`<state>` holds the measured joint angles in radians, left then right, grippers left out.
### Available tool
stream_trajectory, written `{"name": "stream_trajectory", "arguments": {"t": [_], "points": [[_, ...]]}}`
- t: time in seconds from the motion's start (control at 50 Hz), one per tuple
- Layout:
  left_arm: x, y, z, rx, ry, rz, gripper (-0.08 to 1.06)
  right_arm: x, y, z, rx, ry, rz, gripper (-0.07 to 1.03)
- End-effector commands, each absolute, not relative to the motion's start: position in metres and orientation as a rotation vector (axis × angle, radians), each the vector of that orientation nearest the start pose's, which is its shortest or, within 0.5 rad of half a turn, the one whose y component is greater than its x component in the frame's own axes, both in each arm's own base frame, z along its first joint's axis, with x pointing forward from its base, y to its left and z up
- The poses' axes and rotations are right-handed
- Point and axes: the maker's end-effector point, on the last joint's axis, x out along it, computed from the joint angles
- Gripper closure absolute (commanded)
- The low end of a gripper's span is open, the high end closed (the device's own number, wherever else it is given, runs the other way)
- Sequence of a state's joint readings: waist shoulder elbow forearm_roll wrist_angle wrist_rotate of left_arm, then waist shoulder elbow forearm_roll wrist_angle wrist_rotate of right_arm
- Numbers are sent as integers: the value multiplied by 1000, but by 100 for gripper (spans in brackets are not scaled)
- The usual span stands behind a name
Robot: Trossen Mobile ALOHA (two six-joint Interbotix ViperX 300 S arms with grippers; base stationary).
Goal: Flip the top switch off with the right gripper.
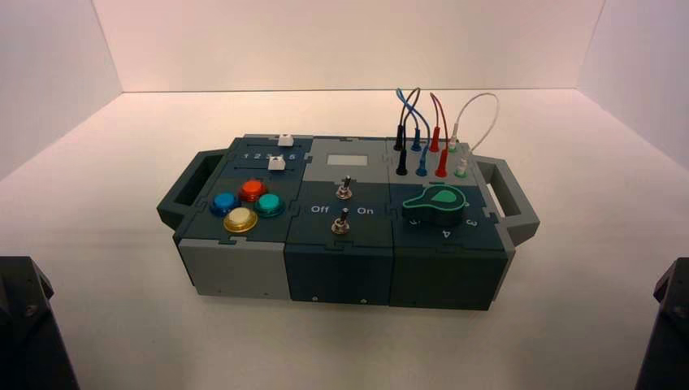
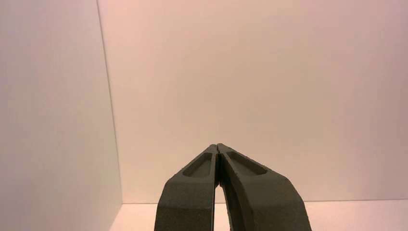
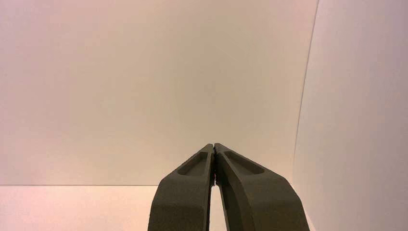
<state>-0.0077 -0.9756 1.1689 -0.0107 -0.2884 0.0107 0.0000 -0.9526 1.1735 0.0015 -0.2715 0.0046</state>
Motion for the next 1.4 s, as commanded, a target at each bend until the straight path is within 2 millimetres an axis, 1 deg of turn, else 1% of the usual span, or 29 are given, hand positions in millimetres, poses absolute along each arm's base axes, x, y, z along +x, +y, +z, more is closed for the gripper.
{"name": "stream_trajectory", "arguments": {"t": [0.02, 0.66, 0.9, 1.14, 1.18, 1.28, 1.4], "points": [[256, -2, 314, 0, -121, -5, 101, 261, -2, 302, 9, -69, -8, 98], [254, -4, 317, 1, -132, -13, 101, 262, -2, 300, 7, -58, -8, 98], [256, -5, 313, -1, -81, -17, 101, 263, -2, 294, 8, -17, -8, 98], [259, -9, 300, 1, 55, -36, 101, 271, 2, 284, 10, 89, 5, 98], [258, -16, 293, 4, 127, -60, 101, 275, 8, 275, 9, 144, 28, 98], [258, -23, 285, 9, 201, -89, 101, 278, 18, 267, 4, 200, 65, 99], [261, -34, 269, 20, 308, -131, 101, 285, 32, 253, -5, 283, 108, 99]]}}
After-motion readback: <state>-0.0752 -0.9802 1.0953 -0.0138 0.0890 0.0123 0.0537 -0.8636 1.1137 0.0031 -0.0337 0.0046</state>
